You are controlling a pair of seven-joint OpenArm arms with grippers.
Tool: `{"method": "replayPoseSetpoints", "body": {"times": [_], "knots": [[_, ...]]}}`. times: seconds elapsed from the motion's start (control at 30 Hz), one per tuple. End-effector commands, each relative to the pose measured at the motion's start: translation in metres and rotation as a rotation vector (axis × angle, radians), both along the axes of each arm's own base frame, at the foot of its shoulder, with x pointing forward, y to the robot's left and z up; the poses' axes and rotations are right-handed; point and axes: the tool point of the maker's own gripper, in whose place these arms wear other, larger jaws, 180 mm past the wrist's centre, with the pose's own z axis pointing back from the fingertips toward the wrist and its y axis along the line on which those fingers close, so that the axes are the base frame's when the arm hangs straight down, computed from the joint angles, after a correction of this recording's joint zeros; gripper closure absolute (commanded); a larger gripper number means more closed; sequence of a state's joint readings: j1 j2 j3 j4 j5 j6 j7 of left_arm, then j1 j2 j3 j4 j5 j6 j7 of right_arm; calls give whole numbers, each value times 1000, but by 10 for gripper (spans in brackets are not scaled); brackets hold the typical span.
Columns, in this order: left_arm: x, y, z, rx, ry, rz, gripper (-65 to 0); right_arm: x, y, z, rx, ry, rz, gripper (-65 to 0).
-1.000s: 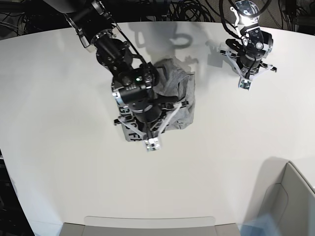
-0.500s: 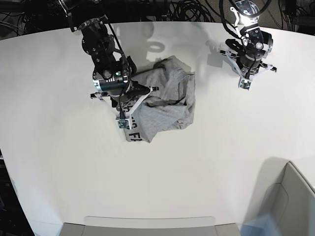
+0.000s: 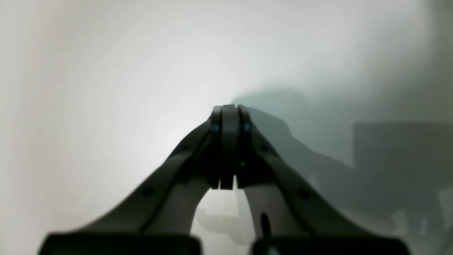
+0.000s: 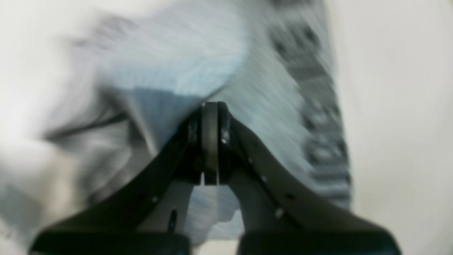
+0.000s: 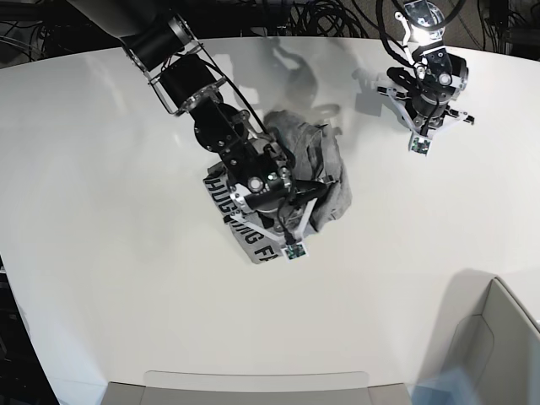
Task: Fold the T-shirt properly
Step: 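Lift the grasped shirt end with the right gripper and fold it over the bundle, then release the shirt with the right gripper and press it flat with the left gripper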
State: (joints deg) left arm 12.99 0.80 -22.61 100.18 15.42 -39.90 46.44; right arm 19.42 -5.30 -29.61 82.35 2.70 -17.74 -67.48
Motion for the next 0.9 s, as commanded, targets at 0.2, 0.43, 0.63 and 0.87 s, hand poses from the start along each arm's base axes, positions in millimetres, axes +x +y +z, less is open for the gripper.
{"method": "replayPoseSetpoints", "body": {"times": [0.2,0.43,0.63,0.87], "knots": [[7,3,5,11,-11,6,0,64,20,3,-82,-136,52,0],[8,3,6,12,-11,6,0,91,58,-4,-80,-277,231,0],[9,1,5,8,-12,1,0,67,97,16,18,-369,349,0],[30,-5,17,4,-64,-17,0,76,20,41,106,-342,56,0]]}}
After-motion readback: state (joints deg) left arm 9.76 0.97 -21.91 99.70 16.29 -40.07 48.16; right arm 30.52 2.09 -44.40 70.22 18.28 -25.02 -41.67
